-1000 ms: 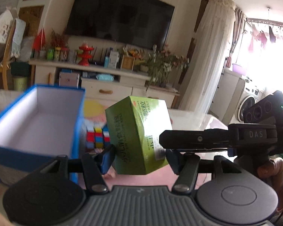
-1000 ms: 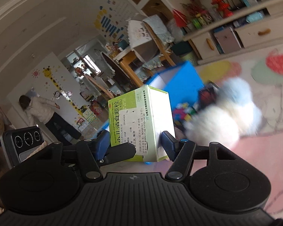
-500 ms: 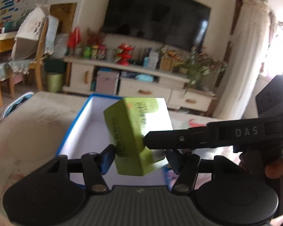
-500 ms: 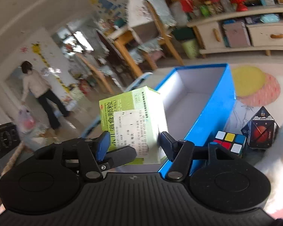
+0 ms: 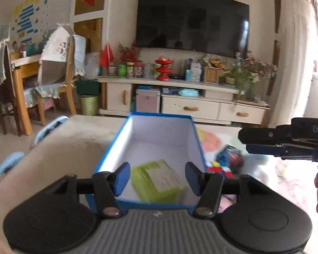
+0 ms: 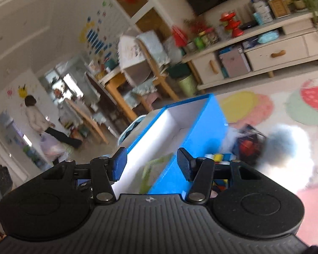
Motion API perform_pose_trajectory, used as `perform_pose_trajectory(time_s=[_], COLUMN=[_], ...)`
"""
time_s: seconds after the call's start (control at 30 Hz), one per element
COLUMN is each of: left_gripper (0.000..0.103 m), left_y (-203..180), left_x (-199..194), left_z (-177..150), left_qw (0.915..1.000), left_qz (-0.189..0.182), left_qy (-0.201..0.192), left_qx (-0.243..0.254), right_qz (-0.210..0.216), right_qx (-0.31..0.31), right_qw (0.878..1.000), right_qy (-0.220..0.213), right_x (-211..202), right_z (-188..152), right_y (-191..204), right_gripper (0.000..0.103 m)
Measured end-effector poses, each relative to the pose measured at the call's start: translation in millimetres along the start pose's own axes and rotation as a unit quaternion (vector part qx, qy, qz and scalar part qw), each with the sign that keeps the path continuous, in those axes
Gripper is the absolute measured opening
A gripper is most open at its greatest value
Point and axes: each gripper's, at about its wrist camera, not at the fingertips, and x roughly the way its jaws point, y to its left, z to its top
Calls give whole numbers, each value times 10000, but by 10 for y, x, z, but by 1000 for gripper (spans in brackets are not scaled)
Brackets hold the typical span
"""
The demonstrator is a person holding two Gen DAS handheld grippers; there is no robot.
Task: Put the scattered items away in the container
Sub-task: 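Move the right tool to the white fluffy plush and lower around it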
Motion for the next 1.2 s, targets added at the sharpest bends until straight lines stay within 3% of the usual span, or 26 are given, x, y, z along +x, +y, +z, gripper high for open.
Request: perform_pose_trajectory(time_s=[0.37,0.5,0.83,1.2], left_gripper=[59,62,73,80], left_y=[-475,-628,-912,-1101], left_x=[-113,-90,-72,17], left_z=[-442,-536,-685,-670], left_qw=[9960,9936,9903,9885], left_qz=[-811,-1010,-1172,-1231], left_qy=[326,430,594,605], left_qx=[160,272,447,644], right_qz=[-369,-484,-630,-675], right_qx=[693,690,650,924], right_qw=[9965,9960,9951,9920], right_qy=[-303,-308,-407,-535], right_x=[-603,-641,-728,-812], right_z=[-482,-545,-588,-575], right_y=[-644,-769,-853,-1017], right_gripper=[75,84,100,100])
